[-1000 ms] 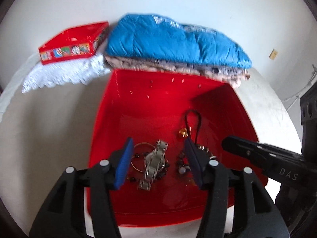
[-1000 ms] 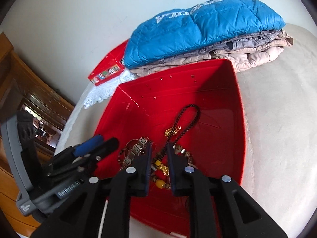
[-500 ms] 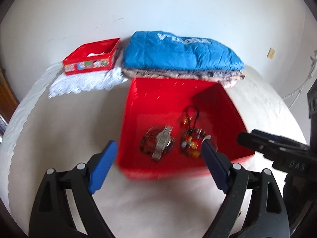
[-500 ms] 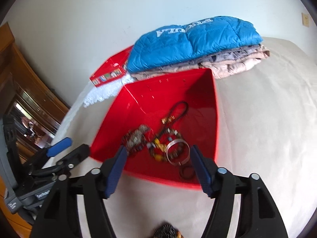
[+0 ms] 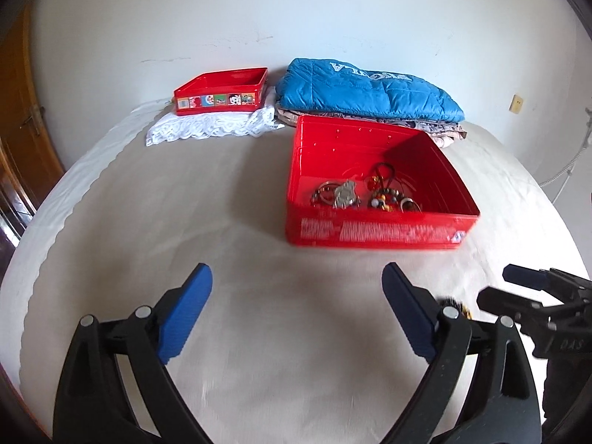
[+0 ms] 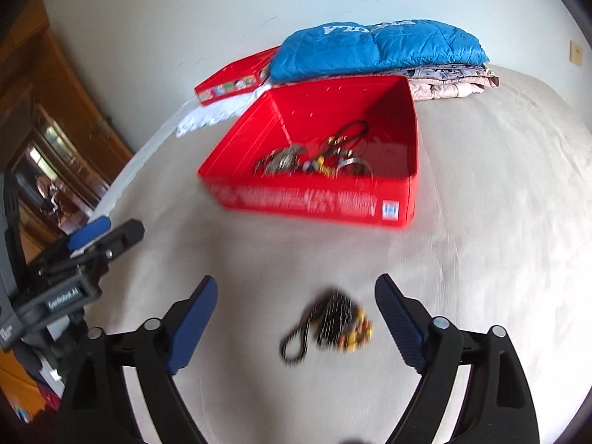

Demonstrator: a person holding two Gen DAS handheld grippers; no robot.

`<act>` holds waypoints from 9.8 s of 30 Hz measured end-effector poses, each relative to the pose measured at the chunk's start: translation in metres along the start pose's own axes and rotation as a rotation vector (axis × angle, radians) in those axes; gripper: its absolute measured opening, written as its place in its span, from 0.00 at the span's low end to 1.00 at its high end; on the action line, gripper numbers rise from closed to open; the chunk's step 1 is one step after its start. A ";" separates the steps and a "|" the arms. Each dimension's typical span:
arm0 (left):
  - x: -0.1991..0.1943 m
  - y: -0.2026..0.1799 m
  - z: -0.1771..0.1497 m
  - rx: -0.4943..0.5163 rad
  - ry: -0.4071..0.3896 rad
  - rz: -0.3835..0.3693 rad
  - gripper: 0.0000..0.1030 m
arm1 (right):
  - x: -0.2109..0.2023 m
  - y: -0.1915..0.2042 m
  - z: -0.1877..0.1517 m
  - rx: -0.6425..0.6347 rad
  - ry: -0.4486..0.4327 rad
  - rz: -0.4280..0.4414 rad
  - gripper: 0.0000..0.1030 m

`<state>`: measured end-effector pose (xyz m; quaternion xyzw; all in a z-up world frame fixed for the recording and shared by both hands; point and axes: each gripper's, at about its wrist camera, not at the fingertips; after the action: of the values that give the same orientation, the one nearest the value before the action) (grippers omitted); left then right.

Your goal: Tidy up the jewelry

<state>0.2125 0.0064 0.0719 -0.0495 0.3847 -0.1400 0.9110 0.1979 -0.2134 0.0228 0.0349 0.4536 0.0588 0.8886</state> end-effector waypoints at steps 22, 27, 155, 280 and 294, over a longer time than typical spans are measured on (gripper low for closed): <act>-0.050 -0.010 -0.100 0.002 0.019 0.005 0.93 | -0.037 -0.007 -0.109 -0.043 0.095 -0.078 0.93; -0.049 -0.014 -0.109 0.007 0.034 0.002 0.93 | -0.037 -0.014 -0.124 -0.045 0.124 -0.118 0.93; 0.011 -0.040 0.063 -0.071 -0.063 -0.292 0.07 | -0.036 -0.020 0.057 0.010 -0.100 0.082 0.10; 0.057 0.009 0.050 -0.017 0.044 0.021 0.95 | 0.038 -0.008 0.063 0.024 -0.040 -0.166 0.96; 0.057 0.006 0.049 -0.010 0.045 0.019 0.95 | 0.036 -0.006 0.062 0.019 -0.040 -0.166 0.96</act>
<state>0.2871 -0.0054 0.0657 -0.0474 0.4061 -0.1305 0.9032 0.2696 -0.2150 0.0295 0.0068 0.4375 -0.0199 0.8990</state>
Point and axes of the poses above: each gripper's, at about its wrist camera, not at the fingertips, and x roughly the way its jaws point, y to its left, z to its top, and after that the axes turned 14 degrees about -z, right-handed
